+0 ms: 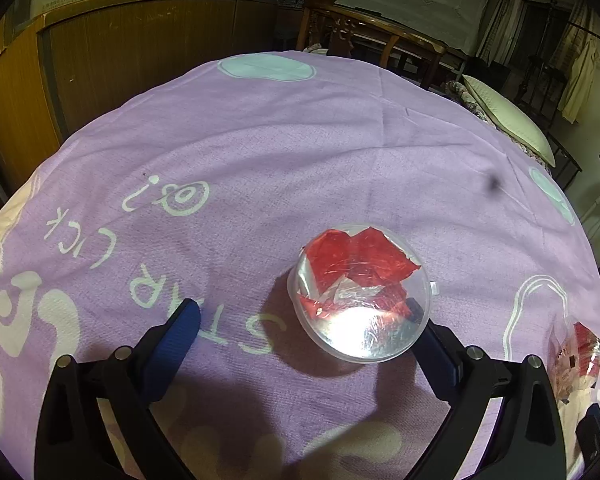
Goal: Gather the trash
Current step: 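Grasp the red-filled clear cup with the left tool while the right tool grasps the clear wrapper, then carry the cup and wrapper over the red basket with both tools, then drop the cup into the red basket with the left tool while the right tool drops the wrapper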
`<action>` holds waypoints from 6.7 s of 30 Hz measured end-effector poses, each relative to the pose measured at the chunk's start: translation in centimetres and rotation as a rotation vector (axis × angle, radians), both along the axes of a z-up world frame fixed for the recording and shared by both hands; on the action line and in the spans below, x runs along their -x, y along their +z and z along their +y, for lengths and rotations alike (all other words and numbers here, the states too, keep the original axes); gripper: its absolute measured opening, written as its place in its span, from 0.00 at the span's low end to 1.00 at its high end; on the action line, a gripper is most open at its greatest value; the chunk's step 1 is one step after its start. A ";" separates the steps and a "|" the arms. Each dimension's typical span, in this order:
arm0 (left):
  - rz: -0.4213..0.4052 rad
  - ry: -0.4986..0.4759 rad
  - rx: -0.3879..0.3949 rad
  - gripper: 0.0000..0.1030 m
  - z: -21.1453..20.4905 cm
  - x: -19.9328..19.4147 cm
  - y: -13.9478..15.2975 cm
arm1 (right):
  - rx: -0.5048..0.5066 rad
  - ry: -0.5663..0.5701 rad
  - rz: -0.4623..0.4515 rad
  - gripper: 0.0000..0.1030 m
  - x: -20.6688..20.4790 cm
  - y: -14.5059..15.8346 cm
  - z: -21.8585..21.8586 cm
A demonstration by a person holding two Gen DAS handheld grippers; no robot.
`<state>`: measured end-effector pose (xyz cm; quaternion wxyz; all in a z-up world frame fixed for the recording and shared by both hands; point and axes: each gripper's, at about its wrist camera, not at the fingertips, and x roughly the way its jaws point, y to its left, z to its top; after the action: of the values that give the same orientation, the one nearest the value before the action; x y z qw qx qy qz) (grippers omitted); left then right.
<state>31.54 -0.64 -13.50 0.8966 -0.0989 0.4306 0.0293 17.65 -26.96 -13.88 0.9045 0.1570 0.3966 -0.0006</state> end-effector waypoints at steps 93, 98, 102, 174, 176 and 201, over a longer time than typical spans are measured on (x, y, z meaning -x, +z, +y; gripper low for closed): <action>-0.421 -0.271 -0.115 0.46 -3.1 21.8 16.5 | -0.077 0.078 -0.381 0.36 12.1 14.5 0.4; -0.497 -0.273 -0.128 0.46 -2.4 26.9 19.7 | -0.093 0.126 -0.464 0.36 16.2 17.7 1.8; -0.542 -0.274 -0.128 0.46 -1.1 31.1 21.9 | -0.110 0.182 -0.529 0.36 19.8 20.2 3.3; 0.047 0.492 -0.283 0.94 41.5 43.7 1.8 | 0.065 1.179 0.127 0.38 22.0 4.3 46.3; 0.050 0.492 -0.274 0.94 41.6 43.8 1.8 | 0.081 1.200 0.148 0.38 22.2 3.4 47.1; 0.134 0.478 -0.240 0.94 42.0 44.4 -2.0 | 0.275 1.348 0.272 0.54 23.1 -5.1 54.1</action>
<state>-12.81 41.31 -15.48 0.8390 -0.0885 0.4470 0.2973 -5.48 27.11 -19.02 0.6617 -0.2407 0.5135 0.4905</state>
